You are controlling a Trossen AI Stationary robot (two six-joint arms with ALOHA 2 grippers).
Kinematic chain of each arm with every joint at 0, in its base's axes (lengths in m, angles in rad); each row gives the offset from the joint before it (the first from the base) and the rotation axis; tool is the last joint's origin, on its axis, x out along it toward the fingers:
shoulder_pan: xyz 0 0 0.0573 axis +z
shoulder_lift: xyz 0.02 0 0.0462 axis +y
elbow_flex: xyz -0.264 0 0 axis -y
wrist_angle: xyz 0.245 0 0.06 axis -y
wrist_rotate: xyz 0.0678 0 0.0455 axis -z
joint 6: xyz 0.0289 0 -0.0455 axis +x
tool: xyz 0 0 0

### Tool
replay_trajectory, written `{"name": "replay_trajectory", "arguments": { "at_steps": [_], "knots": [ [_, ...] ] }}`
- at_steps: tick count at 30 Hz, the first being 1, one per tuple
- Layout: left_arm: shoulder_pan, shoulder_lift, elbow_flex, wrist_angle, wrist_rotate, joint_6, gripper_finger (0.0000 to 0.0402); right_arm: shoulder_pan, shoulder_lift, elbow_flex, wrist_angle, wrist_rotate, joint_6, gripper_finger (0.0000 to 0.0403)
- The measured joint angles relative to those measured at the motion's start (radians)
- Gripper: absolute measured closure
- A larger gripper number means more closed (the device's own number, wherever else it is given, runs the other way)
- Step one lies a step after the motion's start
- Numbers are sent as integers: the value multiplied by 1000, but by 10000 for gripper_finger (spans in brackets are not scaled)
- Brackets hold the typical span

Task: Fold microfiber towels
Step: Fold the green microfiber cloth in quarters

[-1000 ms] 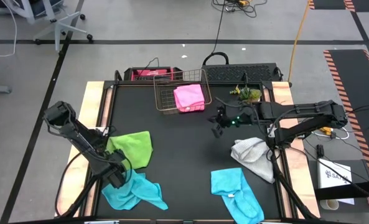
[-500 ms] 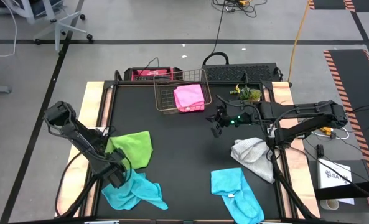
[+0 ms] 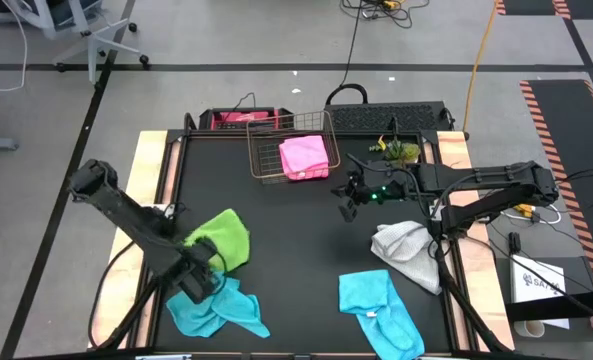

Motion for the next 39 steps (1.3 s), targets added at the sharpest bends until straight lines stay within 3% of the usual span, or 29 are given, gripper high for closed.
{"name": "replay_trajectory", "arguments": {
  "at_steps": [5, 8, 12, 16, 20, 26, 31, 35, 37, 39],
  "knots": [
    [72, -57, 214, -113, -361, 40, 400, -6, 4, 0, 0, -136, -58, 403],
    [110, -79, 335, -136, -580, 126, 400, -6, 13, 0, 0, -155, -90, 403],
    [167, -92, 458, -130, -733, 251, 400, -7, 28, 0, 0, -197, -69, 403],
    [224, -89, 505, -109, -716, 366, 401, -3, 38, 0, 44, -207, -156, 403],
    [269, -88, 501, -66, -645, 420, 401, 25, 37, -1, 199, -206, -267, 403],
    [300, -71, 501, 22, -649, 465, 401, 36, 53, 0, 269, -305, -313, 403],
    [308, -72, 501, 234, -654, 686, 400, 19, 92, 0, 276, -308, -314, 403],
    [349, -77, 501, 419, -777, 930, 400, 4, 120, 0, 274, -308, -319, 403],
    [374, -78, 501, 482, -755, 1049, 400, -5, 126, 0, 276, -308, -319, 403],
    [386, -77, 501, 492, -650, 1115, 400, -11, 128, 0, 276, -308, -319, 403]
  ]
}}
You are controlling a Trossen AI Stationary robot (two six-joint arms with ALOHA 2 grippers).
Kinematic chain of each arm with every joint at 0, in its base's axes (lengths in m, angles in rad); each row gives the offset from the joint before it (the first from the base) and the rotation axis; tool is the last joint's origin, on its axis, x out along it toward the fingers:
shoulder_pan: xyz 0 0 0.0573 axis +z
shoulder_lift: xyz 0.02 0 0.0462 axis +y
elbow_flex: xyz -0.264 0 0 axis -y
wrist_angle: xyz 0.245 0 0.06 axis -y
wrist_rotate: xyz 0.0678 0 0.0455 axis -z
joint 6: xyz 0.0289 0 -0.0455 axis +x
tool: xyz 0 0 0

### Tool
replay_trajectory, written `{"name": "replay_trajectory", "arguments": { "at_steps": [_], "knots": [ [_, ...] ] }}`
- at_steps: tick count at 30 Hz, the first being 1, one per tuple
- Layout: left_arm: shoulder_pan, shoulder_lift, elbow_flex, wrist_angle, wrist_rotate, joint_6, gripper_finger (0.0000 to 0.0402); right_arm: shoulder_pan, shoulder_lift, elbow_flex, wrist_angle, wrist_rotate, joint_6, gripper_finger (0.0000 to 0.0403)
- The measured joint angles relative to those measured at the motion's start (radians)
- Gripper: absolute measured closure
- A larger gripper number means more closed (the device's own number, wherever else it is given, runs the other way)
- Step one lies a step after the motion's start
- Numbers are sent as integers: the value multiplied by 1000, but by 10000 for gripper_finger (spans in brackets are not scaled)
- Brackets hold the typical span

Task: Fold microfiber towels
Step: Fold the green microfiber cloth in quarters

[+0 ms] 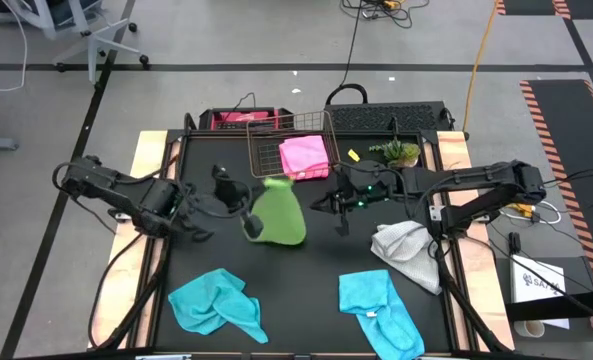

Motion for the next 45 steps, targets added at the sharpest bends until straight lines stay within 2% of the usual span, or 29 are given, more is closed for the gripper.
{"name": "replay_trajectory", "arguments": {
  "at_steps": [2, 4, 8, 11, 13, 15, 18, 23, 28, 30, 35, 39, 45],
  "knots": [
    [1, 5, 0, -49, 126, -17, 400, -6, 1, 0, -4, 0, 0, 403],
    [-13, 18, 1, -180, 201, -123, 401, -7, 0, 0, -4, 0, 0, 403],
    [-75, 44, 0, -608, 344, -504, 401, -7, 0, 0, -21, 0, 0, 403],
    [-143, 70, -3, -858, 472, -787, 400, -7, 0, 0, -36, 0, 0, 403],
    [-179, 77, 0, -918, 536, -915, 399, -7, 0, 0, -44, 0, 0, 403],
    [-229, 82, -4, -910, 569, -998, 399, -7, 0, 0, -50, 1, 0, 403],
    [-282, 91, -5, -891, 525, -1054, 400, -7, 9, 0, -35, 8, 0, 403],
    [-296, 111, -5, -880, 339, -1073, 399, -7, 84, 0, 65, 23, -24, 403],
    [-222, 114, -5, -818, 29, -998, 398, -7, 150, 0, 114, -31, -19, 403],
    [-179, 113, -5, -777, -37, -936, 399, -6, 149, 0, 123, -29, -29, 403],
    [-76, 109, -5, -701, -26, -799, 397, -5, 110, 0, 112, 34, -78, 403],
    [-18, 109, -5, -584, -18, -638, 399, 13, 85, 0, 116, 157, -187, 403],
    [-7, 101, -5, -444, 163, -433, 399, 18, 110, 1, 113, 182, -227, 403]
  ]
}}
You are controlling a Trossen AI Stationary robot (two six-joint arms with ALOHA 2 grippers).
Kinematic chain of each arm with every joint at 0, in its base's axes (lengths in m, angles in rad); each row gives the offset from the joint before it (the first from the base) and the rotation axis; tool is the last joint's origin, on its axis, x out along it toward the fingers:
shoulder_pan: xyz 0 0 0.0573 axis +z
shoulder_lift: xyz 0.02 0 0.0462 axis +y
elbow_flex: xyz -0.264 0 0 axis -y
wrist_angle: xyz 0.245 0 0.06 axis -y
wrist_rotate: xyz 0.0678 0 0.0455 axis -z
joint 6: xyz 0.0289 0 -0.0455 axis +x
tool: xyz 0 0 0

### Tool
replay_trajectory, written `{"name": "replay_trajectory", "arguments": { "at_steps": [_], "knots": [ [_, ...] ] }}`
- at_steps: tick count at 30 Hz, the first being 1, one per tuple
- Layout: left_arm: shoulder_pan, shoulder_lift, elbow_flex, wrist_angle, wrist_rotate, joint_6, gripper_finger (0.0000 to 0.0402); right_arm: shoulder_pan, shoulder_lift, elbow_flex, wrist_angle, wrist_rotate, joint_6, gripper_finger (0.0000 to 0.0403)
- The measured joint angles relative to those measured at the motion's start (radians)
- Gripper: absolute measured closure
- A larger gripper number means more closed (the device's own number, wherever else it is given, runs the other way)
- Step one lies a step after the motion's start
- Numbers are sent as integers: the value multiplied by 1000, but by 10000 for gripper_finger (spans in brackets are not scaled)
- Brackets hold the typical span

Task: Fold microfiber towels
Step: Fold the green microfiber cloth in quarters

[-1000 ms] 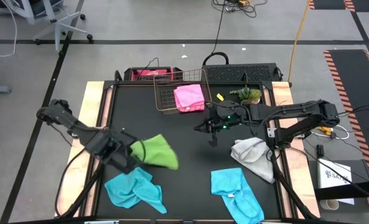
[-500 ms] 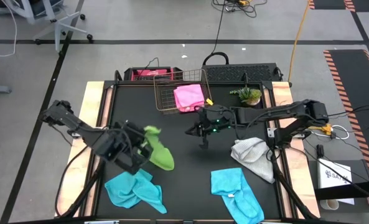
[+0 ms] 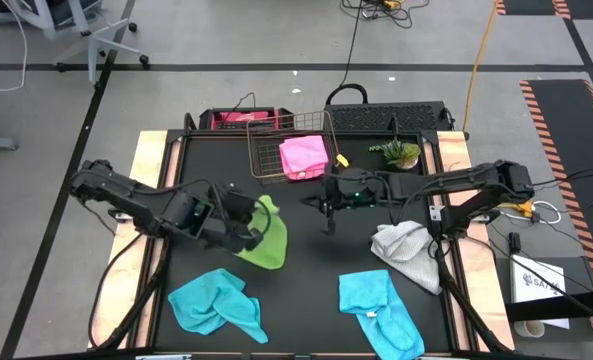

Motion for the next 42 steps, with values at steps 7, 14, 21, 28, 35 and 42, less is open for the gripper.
{"name": "replay_trajectory", "arguments": {
  "at_steps": [7, 14, 21, 28, 35, 42],
  "knots": [
    [-60, 0, 0, 10, 129, -26, 399, 2, 93, 0, 11, -107, -7, 396],
    [-68, -8, 1, 5, 19, -77, 399, 17, 228, 0, 16, -186, -32, 343],
    [-82, -7, 1, 3, 153, -143, 398, 13, 326, -1, 139, -191, -79, 288],
    [-104, -7, 1, 3, 156, -204, 398, -8, 409, -1, 266, -265, -127, 270],
    [-123, -7, 0, 4, 157, -247, 397, -50, 439, -1, 361, -264, -165, 270],
    [-123, -7, 0, 4, 154, -247, 397, -50, 443, 0, 449, -333, -158, 270]
  ]
}}
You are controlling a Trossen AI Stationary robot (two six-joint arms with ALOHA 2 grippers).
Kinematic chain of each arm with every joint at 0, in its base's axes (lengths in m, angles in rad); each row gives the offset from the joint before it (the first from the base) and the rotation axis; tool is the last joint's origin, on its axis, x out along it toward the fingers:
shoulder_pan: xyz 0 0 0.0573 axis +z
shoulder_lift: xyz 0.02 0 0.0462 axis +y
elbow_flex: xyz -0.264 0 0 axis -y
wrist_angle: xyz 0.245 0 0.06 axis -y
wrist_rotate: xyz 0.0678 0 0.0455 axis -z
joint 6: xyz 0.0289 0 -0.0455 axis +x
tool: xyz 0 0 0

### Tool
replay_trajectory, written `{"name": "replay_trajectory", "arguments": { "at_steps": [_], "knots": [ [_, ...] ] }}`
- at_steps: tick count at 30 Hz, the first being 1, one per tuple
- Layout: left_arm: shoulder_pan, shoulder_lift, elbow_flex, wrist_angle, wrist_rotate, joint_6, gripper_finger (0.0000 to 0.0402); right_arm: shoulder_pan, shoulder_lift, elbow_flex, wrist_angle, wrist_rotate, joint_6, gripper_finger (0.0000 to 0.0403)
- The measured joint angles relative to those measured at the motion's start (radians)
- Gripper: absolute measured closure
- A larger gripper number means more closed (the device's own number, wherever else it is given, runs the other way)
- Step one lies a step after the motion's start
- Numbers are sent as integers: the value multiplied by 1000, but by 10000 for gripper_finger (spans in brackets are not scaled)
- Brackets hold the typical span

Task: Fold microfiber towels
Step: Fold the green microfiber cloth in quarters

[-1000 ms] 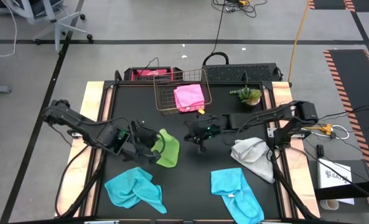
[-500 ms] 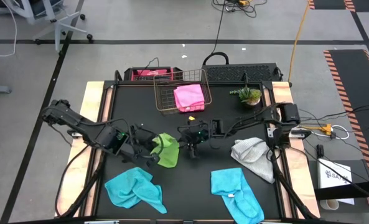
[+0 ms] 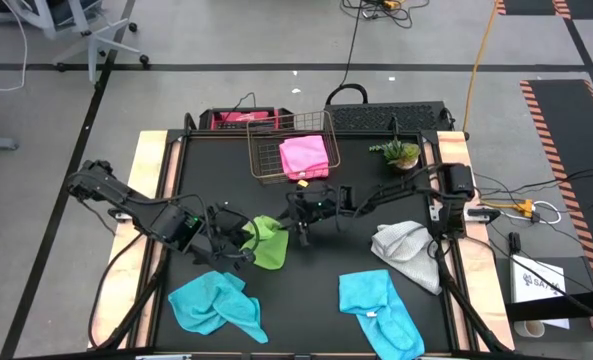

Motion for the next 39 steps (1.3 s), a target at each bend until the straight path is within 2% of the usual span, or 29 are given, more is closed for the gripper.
{"name": "replay_trajectory", "arguments": {
  "at_steps": [17, 23, 32, 35, 39],
  "knots": [
    [0, 0, 0, 2, -1, -18, 394, 11, 10, 0, 30, -10, -28, 270],
    [0, 0, 0, 4, -3, -18, 397, 14, 90, 0, 100, -11, 17, 270],
    [0, 0, 0, 4, -8, -14, 396, 12, 102, 0, -126, -11, -22, 274],
    [0, 0, 0, -1, -8, 3, 395, 17, 85, -1, -212, -14, 15, 301],
    [0, 0, 0, -3, -36, 36, 397, 28, 24, -1, -279, -38, 68, 379]
  ]
}}
